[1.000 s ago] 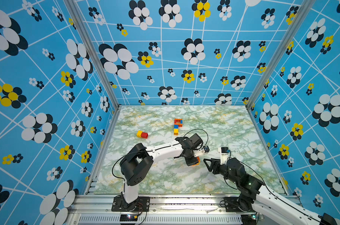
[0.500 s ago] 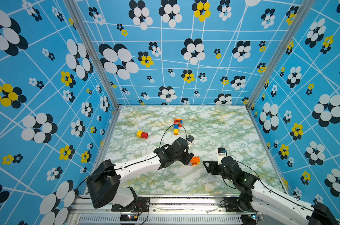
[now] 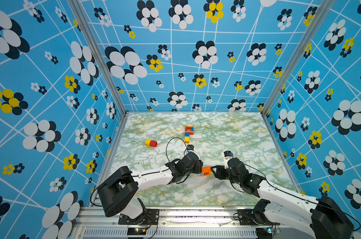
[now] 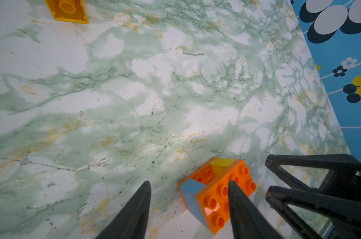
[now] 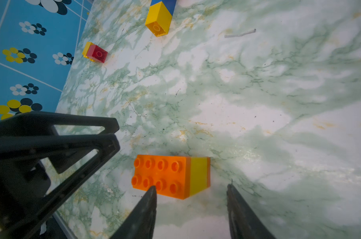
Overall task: Assemble the letter p with lego
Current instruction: Assemble the lego brick with the lego brick.
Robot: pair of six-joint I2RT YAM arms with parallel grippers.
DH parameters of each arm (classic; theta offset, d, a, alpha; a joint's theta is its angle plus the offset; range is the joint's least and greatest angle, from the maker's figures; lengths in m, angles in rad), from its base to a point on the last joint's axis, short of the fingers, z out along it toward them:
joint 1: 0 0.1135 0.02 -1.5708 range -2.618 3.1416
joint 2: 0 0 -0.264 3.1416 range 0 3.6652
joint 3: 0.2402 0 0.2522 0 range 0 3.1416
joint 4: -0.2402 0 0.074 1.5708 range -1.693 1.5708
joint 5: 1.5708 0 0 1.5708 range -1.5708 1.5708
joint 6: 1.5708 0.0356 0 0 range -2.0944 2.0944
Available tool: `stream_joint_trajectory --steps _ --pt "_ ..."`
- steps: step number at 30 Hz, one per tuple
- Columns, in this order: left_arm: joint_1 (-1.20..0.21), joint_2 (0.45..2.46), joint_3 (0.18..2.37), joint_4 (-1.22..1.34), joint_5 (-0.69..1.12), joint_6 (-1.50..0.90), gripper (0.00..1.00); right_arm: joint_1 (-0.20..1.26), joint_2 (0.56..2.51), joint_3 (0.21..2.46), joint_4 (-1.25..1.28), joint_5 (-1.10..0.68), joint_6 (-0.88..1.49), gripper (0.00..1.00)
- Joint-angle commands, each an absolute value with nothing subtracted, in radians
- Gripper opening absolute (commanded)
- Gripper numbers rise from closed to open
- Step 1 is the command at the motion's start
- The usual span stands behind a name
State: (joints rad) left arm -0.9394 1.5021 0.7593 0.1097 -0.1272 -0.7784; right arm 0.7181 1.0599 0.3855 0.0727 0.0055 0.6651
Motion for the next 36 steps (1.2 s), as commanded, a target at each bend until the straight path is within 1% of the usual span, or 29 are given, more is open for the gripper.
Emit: stream_joint_trajectory --steps 1,8,14,16,20,24,25,26,29,32,36 --pt "-0.948 1.514 0.729 0.163 -0.113 -0.862 0.58 0.713 1.095 0.420 0.099 -0.017 0.657 0.51" --pt "-0.963 1.539 0.720 0.172 -0.083 -0.899 0.54 0.713 1.138 0.443 0.115 -0.036 0.658 0.48" --pt "-0.978 1.527 0.713 0.145 -0.094 -0.906 0.53 0.713 1.161 0.452 0.122 -0.034 0.659 0.47" --pt "-0.979 1.534 0.713 0.147 -0.088 -0.907 0.52 0.712 1.179 0.456 0.127 -0.037 0.657 0.45" --pt "-0.984 1.553 0.712 0.146 -0.078 -0.908 0.48 0.713 1.224 0.463 0.135 -0.057 0.655 0.36" --pt "-0.986 1.580 0.706 0.140 -0.072 -0.911 0.44 0.713 1.246 0.452 0.135 -0.058 0.661 0.31" --pt "-0.988 1.588 0.703 0.140 -0.070 -0.910 0.42 0.713 1.250 0.446 0.139 -0.058 0.661 0.30" --pt "-0.988 1.596 0.703 0.138 -0.068 -0.910 0.38 0.713 1.256 0.440 0.143 -0.060 0.664 0.29" --pt "-0.988 1.613 0.697 0.141 -0.065 -0.911 0.34 0.713 1.268 0.429 0.146 -0.076 0.669 0.25" --pt "-0.990 1.625 0.697 0.137 -0.065 -0.907 0.32 0.715 1.267 0.419 0.138 -0.087 0.678 0.23" --pt "-0.991 1.638 0.699 0.138 -0.067 -0.899 0.33 0.721 1.247 0.392 0.140 -0.082 0.688 0.23"
